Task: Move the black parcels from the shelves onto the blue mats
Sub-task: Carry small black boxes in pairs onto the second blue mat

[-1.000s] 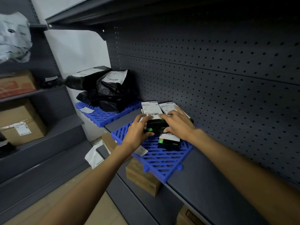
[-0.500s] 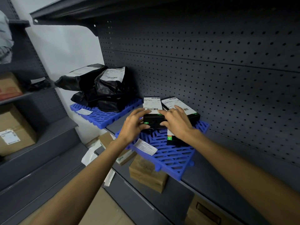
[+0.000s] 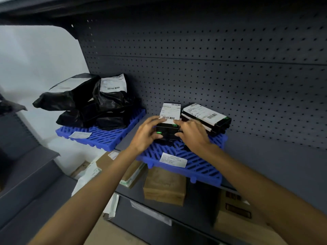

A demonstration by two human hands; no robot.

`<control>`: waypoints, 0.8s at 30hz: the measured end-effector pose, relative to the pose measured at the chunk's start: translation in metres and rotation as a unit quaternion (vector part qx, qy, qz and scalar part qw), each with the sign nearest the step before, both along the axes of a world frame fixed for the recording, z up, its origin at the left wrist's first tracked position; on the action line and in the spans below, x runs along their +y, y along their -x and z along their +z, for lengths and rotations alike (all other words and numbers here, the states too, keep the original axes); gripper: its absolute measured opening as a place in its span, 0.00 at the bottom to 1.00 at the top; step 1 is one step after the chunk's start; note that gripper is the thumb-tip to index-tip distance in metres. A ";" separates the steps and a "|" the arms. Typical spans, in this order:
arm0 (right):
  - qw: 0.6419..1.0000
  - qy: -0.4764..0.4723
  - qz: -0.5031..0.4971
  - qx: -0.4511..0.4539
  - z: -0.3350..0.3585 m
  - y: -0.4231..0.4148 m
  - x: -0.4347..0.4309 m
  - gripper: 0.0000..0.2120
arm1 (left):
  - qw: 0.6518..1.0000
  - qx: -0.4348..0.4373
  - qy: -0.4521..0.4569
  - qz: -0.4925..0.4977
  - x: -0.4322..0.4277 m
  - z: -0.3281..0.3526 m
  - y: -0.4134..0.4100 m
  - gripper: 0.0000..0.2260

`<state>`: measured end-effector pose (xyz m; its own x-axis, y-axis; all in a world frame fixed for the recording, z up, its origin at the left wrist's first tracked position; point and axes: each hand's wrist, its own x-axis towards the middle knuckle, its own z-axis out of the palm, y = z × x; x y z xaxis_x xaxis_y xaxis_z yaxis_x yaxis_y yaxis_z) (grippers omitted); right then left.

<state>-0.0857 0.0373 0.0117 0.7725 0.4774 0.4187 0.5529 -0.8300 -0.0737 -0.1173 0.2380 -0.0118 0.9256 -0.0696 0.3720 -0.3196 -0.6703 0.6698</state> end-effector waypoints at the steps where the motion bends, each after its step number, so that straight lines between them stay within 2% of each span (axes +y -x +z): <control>1: 1.000 0.002 -0.009 -0.004 0.000 0.002 0.002 0.26 | 1.000 0.004 0.000 -0.014 0.004 0.000 -0.003 0.28; 6: 0.997 0.030 -0.068 -0.031 -0.001 0.014 0.017 0.29 | 0.998 0.000 -0.031 -0.062 0.018 0.000 -0.009 0.28; 9: 0.992 0.045 -0.105 -0.043 -0.002 0.022 0.020 0.34 | 0.993 0.011 -0.082 -0.082 0.024 0.000 -0.007 0.33; 13: 0.993 0.037 -0.113 0.018 -0.001 0.025 0.029 0.38 | 0.990 -0.005 -0.112 -0.083 0.027 -0.010 -0.001 0.39; 17: 0.993 0.015 -0.106 0.054 -0.002 0.025 0.041 0.38 | 0.995 -0.048 -0.079 -0.044 0.021 -0.015 -0.003 0.36; 24: 0.991 0.053 -0.123 0.005 -0.007 0.014 0.045 0.34 | 0.991 -0.041 -0.124 -0.018 0.023 -0.010 -0.012 0.38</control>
